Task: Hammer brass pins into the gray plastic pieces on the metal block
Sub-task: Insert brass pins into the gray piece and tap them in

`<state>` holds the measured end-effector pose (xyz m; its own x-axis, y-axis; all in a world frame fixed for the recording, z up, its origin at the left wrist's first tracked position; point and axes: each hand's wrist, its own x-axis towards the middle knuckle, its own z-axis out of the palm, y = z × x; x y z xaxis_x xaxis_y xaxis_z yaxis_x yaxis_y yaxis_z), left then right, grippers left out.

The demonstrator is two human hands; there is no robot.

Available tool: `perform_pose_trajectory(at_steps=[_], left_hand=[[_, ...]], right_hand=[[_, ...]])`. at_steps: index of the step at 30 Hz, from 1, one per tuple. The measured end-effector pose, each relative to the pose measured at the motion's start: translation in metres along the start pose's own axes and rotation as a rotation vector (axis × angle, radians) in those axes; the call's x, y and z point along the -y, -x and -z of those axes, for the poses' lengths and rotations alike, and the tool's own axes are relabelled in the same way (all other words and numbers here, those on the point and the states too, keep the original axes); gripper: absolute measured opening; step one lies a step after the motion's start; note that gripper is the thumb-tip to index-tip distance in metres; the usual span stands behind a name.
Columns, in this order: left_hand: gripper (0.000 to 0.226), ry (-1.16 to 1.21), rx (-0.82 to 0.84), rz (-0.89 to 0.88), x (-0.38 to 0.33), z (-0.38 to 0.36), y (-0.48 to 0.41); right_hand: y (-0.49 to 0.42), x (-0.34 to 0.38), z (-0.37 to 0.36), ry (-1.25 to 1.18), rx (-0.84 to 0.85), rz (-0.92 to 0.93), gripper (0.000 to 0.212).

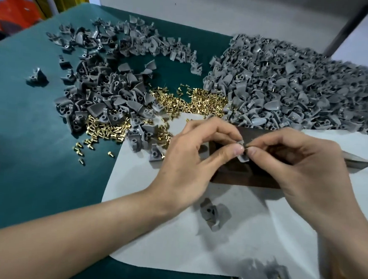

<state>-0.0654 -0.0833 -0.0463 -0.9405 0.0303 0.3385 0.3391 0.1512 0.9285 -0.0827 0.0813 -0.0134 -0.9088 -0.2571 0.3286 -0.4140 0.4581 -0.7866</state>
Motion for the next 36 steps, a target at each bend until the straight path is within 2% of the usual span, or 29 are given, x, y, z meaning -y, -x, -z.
perform_pose_trajectory(at_steps=[4, 9, 11, 15, 21, 24, 28, 36], left_hand=[[0.013, -0.004, -0.004, -0.032, 0.0003, 0.0013, 0.0013], [0.025, -0.092, 0.005, -0.023, 0.0024, 0.0002, 0.0058], [0.020, -0.084, 0.010, -0.018, 0.0028, 0.0000, 0.0054], [0.023, -0.098, 0.013, -0.021, 0.0024, 0.0002, 0.0042], [0.024, -0.078, 0.034, 0.000, 0.0031, 0.0003, 0.0036], [0.024, -0.049, 0.050, 0.011, 0.0036, -0.0001, 0.0042], [0.024, -0.049, 0.050, 0.015, 0.0040, 0.0006, 0.0047], [0.026, -0.055, 0.043, 0.030, 0.0060, -0.0002, 0.0045]], right_hand=[[-0.0005, -0.0029, 0.0007, 0.044, 0.002, -0.007, 0.009], [0.0010, -0.0061, -0.0004, 0.062, -0.031, -0.013, 0.019], [0.0003, -0.0065, -0.0001, 0.021, -0.027, -0.027, 0.022], [-0.0004, -0.0058, 0.0004, -0.129, -0.028, -0.091, 0.016], [0.0007, -0.0041, 0.0013, -0.065, -0.004, -0.070, 0.004], [0.0002, -0.0050, 0.0030, -0.044, 0.006, -0.061, 0.015], [0.0006, -0.0032, 0.0029, 0.002, 0.019, -0.040, 0.009], [-0.0010, -0.0022, 0.0028, -0.031, -0.002, -0.080, 0.020]])
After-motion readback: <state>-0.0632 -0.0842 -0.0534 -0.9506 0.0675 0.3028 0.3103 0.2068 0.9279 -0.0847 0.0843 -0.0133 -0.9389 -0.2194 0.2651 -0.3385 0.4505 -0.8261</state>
